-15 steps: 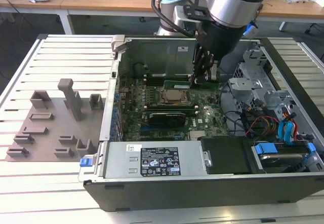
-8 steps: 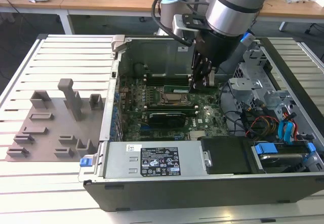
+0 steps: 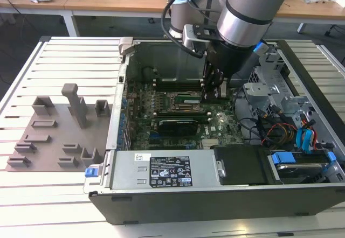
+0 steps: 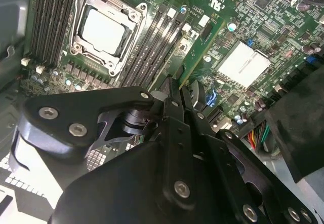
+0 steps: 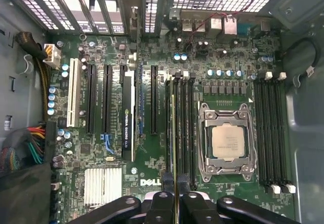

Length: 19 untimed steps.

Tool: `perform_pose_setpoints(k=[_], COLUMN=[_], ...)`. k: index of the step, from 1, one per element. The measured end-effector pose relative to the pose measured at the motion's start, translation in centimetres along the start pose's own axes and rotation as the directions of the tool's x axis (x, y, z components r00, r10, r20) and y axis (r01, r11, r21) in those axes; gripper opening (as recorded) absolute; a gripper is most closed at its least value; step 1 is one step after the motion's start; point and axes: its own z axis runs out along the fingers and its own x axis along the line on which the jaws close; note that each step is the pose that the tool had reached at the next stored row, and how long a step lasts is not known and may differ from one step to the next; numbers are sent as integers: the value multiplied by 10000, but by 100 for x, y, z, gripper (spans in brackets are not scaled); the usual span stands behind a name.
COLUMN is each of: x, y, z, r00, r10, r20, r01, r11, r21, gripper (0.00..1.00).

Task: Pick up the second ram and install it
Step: 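Pick up the second ram and move it above second insertion slot, then insert the second ram into the second slot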

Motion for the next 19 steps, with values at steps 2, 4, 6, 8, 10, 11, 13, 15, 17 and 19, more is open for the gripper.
perform_pose_setpoints(k=[2,4,6,8,10,11,13,15,17,19], x=[0,0,0,0,0,0,0,0,0,-3], y=[0,0,0,-1,-1,-1,-1,-1,-1,5], z=[2,2,3,4,5,5,8,10,9,9], r00=[10000,10000,10000,10000,10000,10000,10000,10000,10000,10000], r10=[0,0,0,0,0,0,-11,-61,-62,-59], r20=[2,2,2,2,2,2,5,3,0,-2], r01=[0,0,0,0,0,0,11,61,61,59], r11=[10000,10000,10000,10000,10000,10000,9999,9968,9967,9967], r21=[0,1,0,1,1,1,154,800,805,805], gripper=[14,14,14,14,14,14,14,14,14,14])
